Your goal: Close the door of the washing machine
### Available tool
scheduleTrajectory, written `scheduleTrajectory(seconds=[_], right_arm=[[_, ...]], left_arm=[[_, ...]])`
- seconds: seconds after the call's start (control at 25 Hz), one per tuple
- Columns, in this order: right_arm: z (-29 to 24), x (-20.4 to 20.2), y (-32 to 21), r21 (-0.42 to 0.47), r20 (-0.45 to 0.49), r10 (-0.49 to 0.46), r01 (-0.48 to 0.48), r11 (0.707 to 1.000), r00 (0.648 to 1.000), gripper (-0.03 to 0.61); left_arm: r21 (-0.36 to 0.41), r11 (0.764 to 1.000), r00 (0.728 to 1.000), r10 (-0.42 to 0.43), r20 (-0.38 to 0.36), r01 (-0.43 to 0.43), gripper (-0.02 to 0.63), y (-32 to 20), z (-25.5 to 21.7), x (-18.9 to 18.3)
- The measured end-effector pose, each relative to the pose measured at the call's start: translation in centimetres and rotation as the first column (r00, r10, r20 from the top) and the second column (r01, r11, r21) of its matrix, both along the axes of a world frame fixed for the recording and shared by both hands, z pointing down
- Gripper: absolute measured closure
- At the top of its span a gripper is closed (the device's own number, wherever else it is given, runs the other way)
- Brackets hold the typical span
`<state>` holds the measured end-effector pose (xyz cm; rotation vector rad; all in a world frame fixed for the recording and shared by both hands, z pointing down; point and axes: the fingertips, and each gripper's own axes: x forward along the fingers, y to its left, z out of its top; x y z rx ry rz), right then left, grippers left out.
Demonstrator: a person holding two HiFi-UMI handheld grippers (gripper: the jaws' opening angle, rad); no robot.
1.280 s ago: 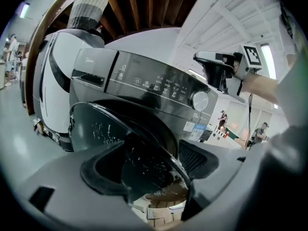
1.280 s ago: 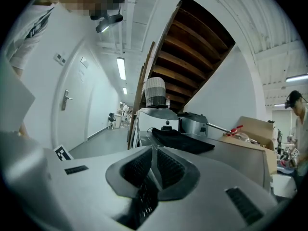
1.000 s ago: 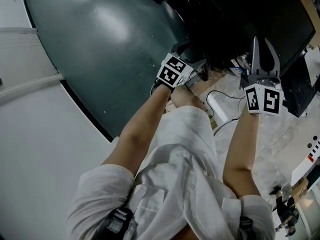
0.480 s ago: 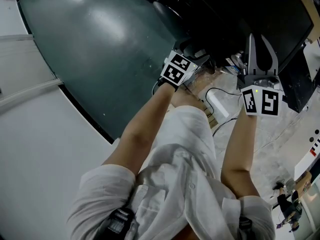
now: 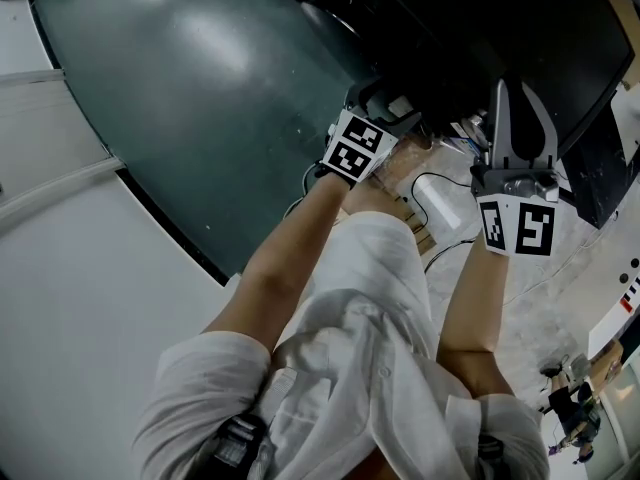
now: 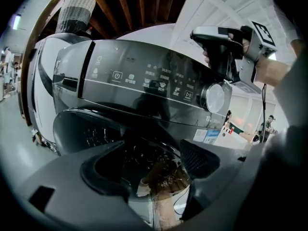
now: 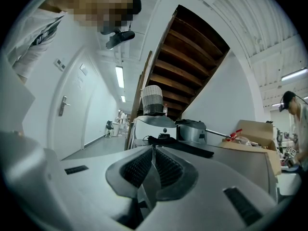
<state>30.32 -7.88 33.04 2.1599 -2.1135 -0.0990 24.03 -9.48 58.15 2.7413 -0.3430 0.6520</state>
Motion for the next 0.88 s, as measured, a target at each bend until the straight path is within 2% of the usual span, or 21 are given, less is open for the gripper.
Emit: scheduleTrajectory(seconds=[0.28, 0.6, 0.72, 0.88], right_arm=[[-0.03, 0.30, -0.21, -0.009, 0.015, 0.003, -0.003, 1.000, 1.000, 0.543], [0.27, 0.55, -0.38, -0.027, 0.047, -0.003, 0.005, 1.000, 0.999, 0.542], [0.48, 0.23, -0.54, -0.039, 0.029, -0.016, 0.017, 0.999, 0.999, 0.541], [0.38, 0.41, -0.34, -0.037, 0.043, -0.013, 0.014, 0.999, 0.999, 0.543]], left_arm=[[-0.046, 0.998, 0.999, -0.036, 0.020, 0.037, 0.272, -0.54, -0.14, 0.22], [-0.066, 0.998, 0.999, -0.013, 0.042, 0.016, 0.298, -0.83, 0.05, 0.63], [-0.087, 0.995, 0.998, -0.043, 0.035, 0.046, 0.298, -0.95, 0.04, 0.54], [-0.080, 0.995, 0.998, -0.051, 0.045, 0.055, 0.298, -0.76, 0.15, 0.66]])
